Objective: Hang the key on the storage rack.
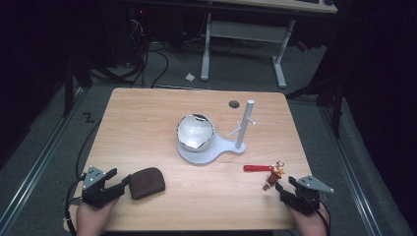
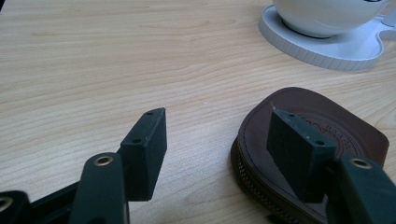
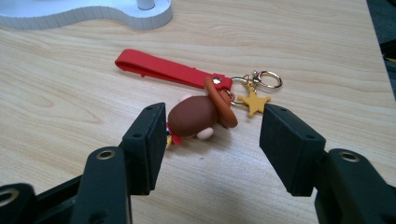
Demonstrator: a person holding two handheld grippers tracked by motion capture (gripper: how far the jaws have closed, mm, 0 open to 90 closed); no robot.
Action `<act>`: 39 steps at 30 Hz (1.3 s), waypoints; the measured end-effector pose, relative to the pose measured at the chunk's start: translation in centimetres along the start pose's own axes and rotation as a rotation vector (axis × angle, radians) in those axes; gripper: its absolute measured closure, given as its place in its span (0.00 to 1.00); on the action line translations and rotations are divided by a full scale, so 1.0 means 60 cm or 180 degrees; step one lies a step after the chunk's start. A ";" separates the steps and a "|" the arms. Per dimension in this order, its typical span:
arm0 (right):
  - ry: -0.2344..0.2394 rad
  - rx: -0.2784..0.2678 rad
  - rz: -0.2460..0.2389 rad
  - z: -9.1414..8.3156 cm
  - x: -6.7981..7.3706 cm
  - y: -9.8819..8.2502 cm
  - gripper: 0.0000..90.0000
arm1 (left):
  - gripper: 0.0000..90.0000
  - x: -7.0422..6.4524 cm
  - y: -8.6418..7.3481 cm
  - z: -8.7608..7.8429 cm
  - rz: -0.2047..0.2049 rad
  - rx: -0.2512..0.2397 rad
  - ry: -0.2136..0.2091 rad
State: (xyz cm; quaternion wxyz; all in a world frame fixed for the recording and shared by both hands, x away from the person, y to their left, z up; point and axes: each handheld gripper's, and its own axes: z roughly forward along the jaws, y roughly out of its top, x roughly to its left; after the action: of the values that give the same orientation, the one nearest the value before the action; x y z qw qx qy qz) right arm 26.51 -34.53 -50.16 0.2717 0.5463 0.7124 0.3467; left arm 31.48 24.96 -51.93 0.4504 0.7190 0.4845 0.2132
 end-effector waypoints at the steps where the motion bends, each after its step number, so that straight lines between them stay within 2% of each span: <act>1: 0.0007 0.0000 -0.0016 0.001 0.001 0.000 0.47 | 0.43 0.000 -0.001 0.001 -0.0019 0.0008 -0.0009; 11: 0.0033 -0.0028 -0.0031 0.000 0.003 0.000 0.48 | 0.43 -0.003 -0.004 0.004 -0.0002 0.0047 -0.0003; 27: 0.0035 -0.0064 -0.0007 -0.004 -0.001 0.000 0.56 | 0.48 0.005 -0.007 0.003 -0.0095 0.0044 -0.0027; 31: -0.0025 -0.0061 -0.0039 -0.004 -0.002 0.002 0.58 | 0.48 0.005 -0.002 0.002 -0.0123 0.0056 -0.0066; 36: -0.0088 -0.0065 -0.0035 -0.005 -0.002 0.005 0.60 | 0.49 0.002 0.001 0.002 -0.0048 0.0047 -0.0030; 39: -0.0195 -0.0054 -0.0028 -0.007 0.002 0.006 0.66 | 0.48 0.005 0.001 0.002 -0.0087 0.0043 -0.0037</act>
State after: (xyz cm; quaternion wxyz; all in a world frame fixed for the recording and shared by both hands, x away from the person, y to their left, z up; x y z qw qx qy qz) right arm 26.38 -34.43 -49.63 0.2996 0.5512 0.7031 0.3347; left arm 31.73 25.19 -51.97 0.4512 0.7165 0.4932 0.1995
